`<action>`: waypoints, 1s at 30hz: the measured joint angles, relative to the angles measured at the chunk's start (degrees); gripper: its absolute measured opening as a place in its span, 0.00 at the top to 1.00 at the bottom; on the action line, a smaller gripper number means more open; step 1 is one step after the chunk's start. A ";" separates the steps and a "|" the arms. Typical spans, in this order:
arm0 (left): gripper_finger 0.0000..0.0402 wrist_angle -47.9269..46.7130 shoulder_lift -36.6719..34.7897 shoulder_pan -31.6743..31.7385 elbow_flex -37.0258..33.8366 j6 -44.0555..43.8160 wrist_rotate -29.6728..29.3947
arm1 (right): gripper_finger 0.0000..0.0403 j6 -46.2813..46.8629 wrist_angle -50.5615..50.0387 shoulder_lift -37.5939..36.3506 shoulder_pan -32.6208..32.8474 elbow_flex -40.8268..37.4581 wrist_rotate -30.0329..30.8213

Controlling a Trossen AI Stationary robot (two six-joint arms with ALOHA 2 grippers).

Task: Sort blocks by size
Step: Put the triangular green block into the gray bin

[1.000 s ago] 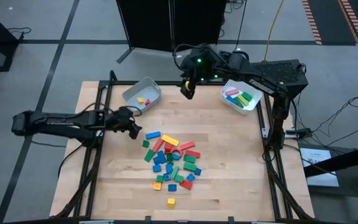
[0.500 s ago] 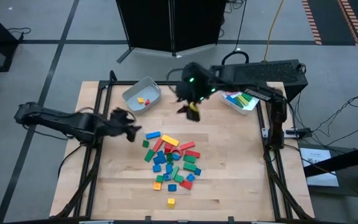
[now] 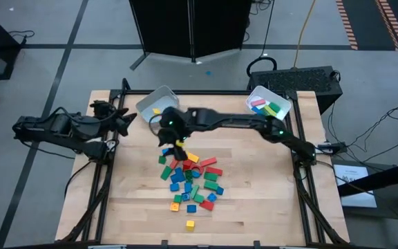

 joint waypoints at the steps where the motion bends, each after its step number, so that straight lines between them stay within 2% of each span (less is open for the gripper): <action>1: 0.30 -0.08 -0.14 0.00 0.00 -0.08 0.03 | 0.47 -0.15 1.56 1.27 0.08 -0.01 0.04; 4: 0.30 -0.48 -0.23 0.00 0.00 -0.10 0.22 | 0.47 0.58 6.60 4.69 0.39 -0.02 0.42; 11: 0.30 -0.92 -0.21 0.00 0.00 -0.15 0.57 | 0.47 6.62 16.00 10.69 0.76 0.00 6.91; 21: 0.30 -1.70 -0.21 0.00 -0.02 -0.22 0.84 | 0.38 1.06 7.48 13.22 1.55 -0.02 7.65; 26: 0.30 -2.59 -0.21 0.00 -0.04 -0.47 1.40 | 0.37 -1.20 7.30 13.22 1.40 0.00 10.50; 30: 0.30 -2.68 -0.21 0.00 -0.04 -0.48 1.70 | 0.37 -2.15 7.66 13.22 1.35 0.00 10.58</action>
